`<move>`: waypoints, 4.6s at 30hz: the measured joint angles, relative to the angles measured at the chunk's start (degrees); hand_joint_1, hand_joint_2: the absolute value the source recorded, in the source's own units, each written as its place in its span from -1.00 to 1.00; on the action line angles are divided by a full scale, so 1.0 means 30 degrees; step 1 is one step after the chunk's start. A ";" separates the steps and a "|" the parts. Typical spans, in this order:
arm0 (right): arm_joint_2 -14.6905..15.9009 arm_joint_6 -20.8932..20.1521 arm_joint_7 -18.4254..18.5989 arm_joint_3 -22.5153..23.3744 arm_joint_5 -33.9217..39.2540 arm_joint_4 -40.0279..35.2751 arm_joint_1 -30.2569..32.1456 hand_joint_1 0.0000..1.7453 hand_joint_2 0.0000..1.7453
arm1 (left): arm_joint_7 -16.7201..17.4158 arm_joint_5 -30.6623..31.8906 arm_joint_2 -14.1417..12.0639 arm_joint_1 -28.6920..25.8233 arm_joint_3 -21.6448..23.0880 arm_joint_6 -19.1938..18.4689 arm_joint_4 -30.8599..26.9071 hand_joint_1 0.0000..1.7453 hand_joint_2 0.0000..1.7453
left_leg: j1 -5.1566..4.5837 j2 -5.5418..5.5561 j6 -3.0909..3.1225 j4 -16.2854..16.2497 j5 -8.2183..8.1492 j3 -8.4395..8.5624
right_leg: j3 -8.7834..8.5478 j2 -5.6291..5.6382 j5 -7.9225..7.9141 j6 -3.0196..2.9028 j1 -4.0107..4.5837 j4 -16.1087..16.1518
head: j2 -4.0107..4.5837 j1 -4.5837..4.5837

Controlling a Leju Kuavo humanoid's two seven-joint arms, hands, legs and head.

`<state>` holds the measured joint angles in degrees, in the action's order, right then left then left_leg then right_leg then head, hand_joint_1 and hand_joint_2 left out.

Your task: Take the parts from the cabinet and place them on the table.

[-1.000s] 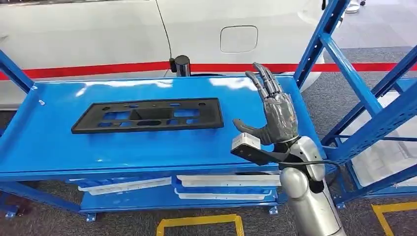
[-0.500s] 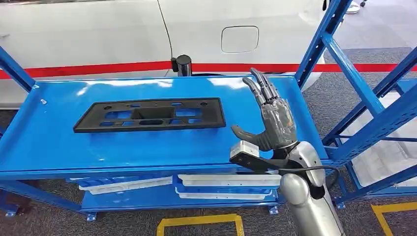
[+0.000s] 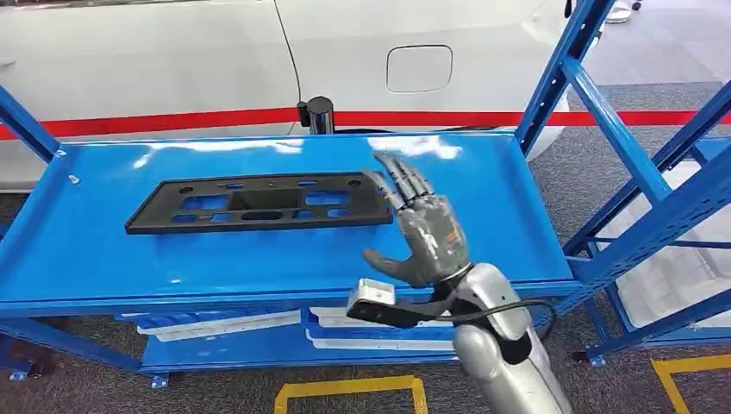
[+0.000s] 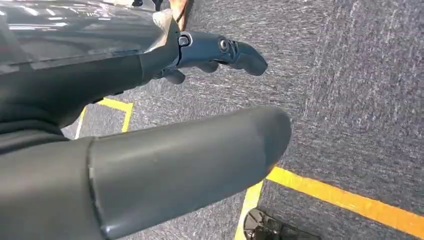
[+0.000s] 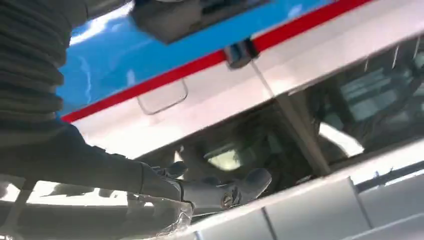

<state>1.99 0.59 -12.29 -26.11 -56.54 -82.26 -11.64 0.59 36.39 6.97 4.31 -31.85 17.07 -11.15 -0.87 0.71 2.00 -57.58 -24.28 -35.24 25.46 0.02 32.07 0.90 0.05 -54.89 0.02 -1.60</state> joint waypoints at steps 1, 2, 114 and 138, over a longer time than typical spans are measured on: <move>-0.0183 0.0000 0.0138 -0.0503 -0.0044 0.0386 -0.0094 -1.00 1.00 | 0.0036 0.0080 0.0036 0.0025 0.0000 0.0000 0.0000 -1.00 -1.00 | 0.0005 -0.0001 0.0000 0.0000 0.0000 0.0001 | 0.0003 0.0001 0.0000 0.0000 0.0002 0.0000 | 0.0000 0.0000; -0.0343 0.0007 0.0219 -0.0920 -0.0074 0.0701 -0.0147 -1.00 1.00 | 0.0058 0.0095 0.0051 0.0061 0.0000 0.0007 0.0000 -1.00 -1.00 | 0.0007 0.0002 -0.0001 0.0000 0.0001 0.0002 | 0.0001 -0.0002 0.0001 -0.0001 0.0002 -0.0001 | 0.0000 0.0007; -0.4635 0.7817 0.9479 -0.3006 -0.9611 2.1073 -0.9306 1.00 1.00 | -0.2142 0.3067 0.0852 0.0576 -0.1639 0.0970 0.0029 -1.00 -1.00 | 0.0006 -0.0007 -0.0009 -0.0011 0.0010 0.0023 | -0.0043 -0.0014 -0.0008 0.0006 -0.0003 -0.0010 | 0.0000 0.0015; -0.4461 0.6113 0.4722 0.0381 -0.7746 1.6007 -0.8037 1.00 1.00 | -0.2090 0.4051 0.0940 0.0940 -0.1646 0.0379 0.0029 -1.00 1.00 | 0.0007 0.0008 -0.0009 -0.0012 0.0010 0.0019 | -0.0019 -0.0017 -0.0008 0.0005 -0.0012 -0.0010 | 0.0000 0.0014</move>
<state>-11.39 18.93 1.88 -24.97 -79.78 -34.24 -35.75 -5.68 48.54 9.79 7.13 -36.78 18.21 -11.06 -0.85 0.73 1.98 -57.61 -24.25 -35.18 25.40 -0.03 32.05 0.92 0.02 -54.92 0.02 -1.55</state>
